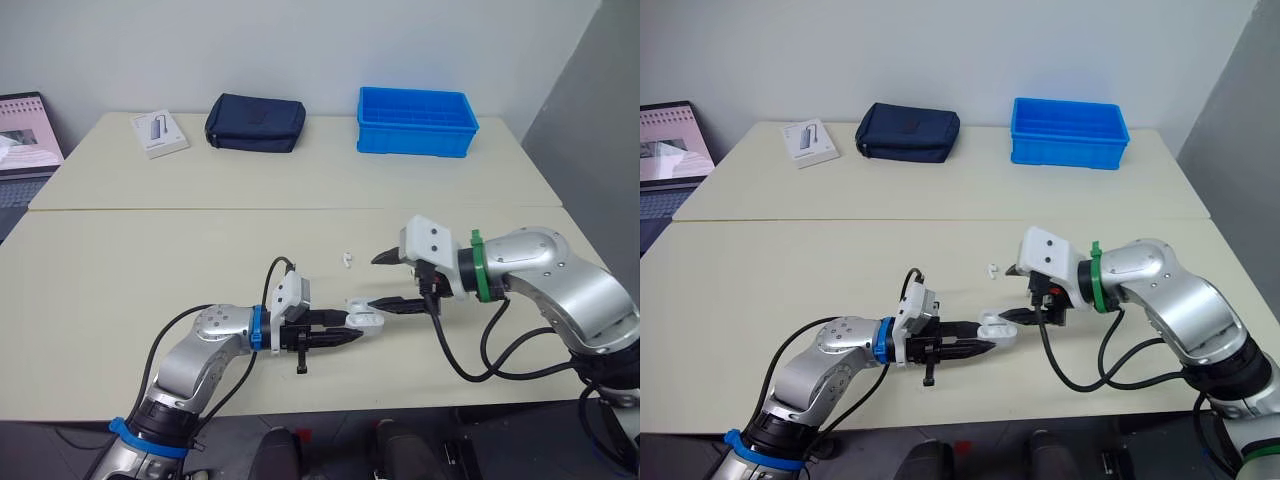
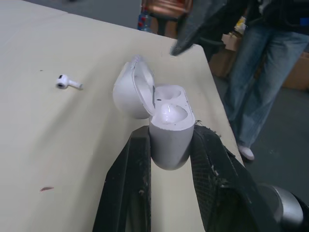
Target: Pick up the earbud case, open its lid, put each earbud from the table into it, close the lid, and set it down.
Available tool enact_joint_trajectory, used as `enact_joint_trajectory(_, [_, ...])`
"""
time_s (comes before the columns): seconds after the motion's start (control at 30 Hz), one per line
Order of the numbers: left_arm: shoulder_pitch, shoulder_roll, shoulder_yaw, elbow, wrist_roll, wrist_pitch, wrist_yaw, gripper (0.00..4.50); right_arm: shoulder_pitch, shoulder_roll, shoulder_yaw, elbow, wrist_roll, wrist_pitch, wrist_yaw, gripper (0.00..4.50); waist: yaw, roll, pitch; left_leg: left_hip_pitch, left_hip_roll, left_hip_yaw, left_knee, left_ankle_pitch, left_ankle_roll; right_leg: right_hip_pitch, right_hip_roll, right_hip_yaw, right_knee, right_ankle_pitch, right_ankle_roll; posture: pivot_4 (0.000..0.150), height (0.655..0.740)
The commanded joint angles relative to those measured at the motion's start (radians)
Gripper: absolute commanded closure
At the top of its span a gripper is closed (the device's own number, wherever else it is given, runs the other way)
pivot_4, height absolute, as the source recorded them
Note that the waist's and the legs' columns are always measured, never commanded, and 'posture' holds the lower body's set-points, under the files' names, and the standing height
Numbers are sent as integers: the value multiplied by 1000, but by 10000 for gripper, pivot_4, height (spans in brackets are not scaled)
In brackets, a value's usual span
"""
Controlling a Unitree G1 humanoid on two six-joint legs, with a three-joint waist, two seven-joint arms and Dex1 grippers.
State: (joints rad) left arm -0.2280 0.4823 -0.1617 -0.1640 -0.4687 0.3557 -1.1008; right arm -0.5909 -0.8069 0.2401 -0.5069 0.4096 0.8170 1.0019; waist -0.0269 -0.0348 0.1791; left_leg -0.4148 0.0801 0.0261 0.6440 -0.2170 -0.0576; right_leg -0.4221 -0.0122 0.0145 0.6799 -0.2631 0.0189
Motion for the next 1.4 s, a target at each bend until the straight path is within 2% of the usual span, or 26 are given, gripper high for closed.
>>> enact_joint_trajectory(0.03, [29, 3, 86, -18, -29, -38, 35, 37254, 84, -32, -122, -50, 0, -121, 0, 8877, 1, 0, 0, 0, 0, 0, 0, 0, 0, 0, 0, 0, 0, 0, 0, 1500, 7391])
enact_joint_trajectory(0.13, [83, -2, 180, -24, -28, -73, 102, 37255, 226, -30, -242, -56, -1, -256, -5, 8877, 0, 0, 0, 0, 0, 0, 0, 0, 0, 0, 0, 0, 0, 0, 0, 1500, 7391])
enact_joint_trajectory(0.23, [118, -24, 247, -20, -11, -119, 181, 37255, 315, -20, -342, -47, 48, -269, -14, 8877, 0, 0, 0, 0, 0, 0, 0, 0, 0, 0, 0, 0, 0, 0, 0, 1500, 7391])
enact_joint_trajectory(0.37, [153, -64, 350, 19, 26, -196, 321, 37255, 478, -37, -489, 30, 10, -371, -8, 8877, 3, -1, -1, 2, 0, 0, 1, 0, 0, 2, 0, 0, 0, 1, 1, 1500, 7391])
enact_joint_trajectory(0.63, [170, -99, 404, 46, 80, -287, 454, 37255, 690, -74, -689, 162, -18, -458, 20, 8877, 5, -1, -1, 3, 0, 2, 1, 0, 0, 3, -1, 1, 0, 1, 1, 1500, 7391])
enact_joint_trajectory(0.73, [160, -94, 406, 58, 81, -297, 465, 37255, 750, -96, -718, 190, -26, -474, 38, 3289, 4, -1, -1, 3, 0, 2, 1, 0, 0, 3, -1, 2, 0, 1, 1, 1500, 7391])
enact_joint_trajectory(0.77, [158, -92, 405, 62, 81, -299, 466, 37254, 761, -100, -721, 189, -26, -478, 42, 219, 4, -1, -1, 3, 0, 2, 1, 0, 0, 3, -1, 2, 0, 1, 1, 1500, 7391])
enact_joint_trajectory(0.8, [157, -91, 405, 64, 81, -301, 468, 37255, 767, -102, -722, 188, -27, -483, 43, 0, 2, -1, -1, 4, 0, 3, 1, 0, 0, 3, -1, 2, 0, 1, 1, 1500, 7391])
enact_joint_trajectory(1.03, [146, -86, 408, 95, 85, -318, 472, 37255, 773, -110, -683, 138, -29, -486, 38, 0, -1, -1, -1, 6, 0, 3, 0, 0, 0, 4, 0, 3, 0, 2, 1, 1500, 7391])
enact_joint_trajectory(1.17, [148, -87, 401, 106, 89, -329, 474, 37255, 653, -64, -558, 45, 3, -390, -46, 0, -5, -1, -1, 6, 0, 3, 0, 0, 0, 4, 0, 3, 0, 2, 1, 1500, 7391])
enact_joint_trajectory(1.27, [152, -92, 394, 105, 92, -331, 477, 37255, 529, 8, -412, 4, -31, -309, -145, 0, -6, -1, -1, 7, 0, 2, 0, 0, 0, 4, 0, 3, 1, 2, 1, 1500, 7391])
enact_joint_trajectory(1.33, [154, -94, 389, 104, 94, -331, 479, 37255, 422, 92, -295, 0, -80, -229, -250, 0, -5, -2, -1, 6, 0, 2, 0, 0, 0, 4, 0, 3, 1, 3, 1, 1500, 7391])
enact_joint_trajectory(1.4, [155, -96, 383, 101, 95, -328, 481, 37255, 304, 228, -169, 49, -138, -160, -367, 0, -5, -2, -1, 6, 0, 2, 0, 0, 0, 3, 0, 3, 0, 3, 1, 1500, 7391])
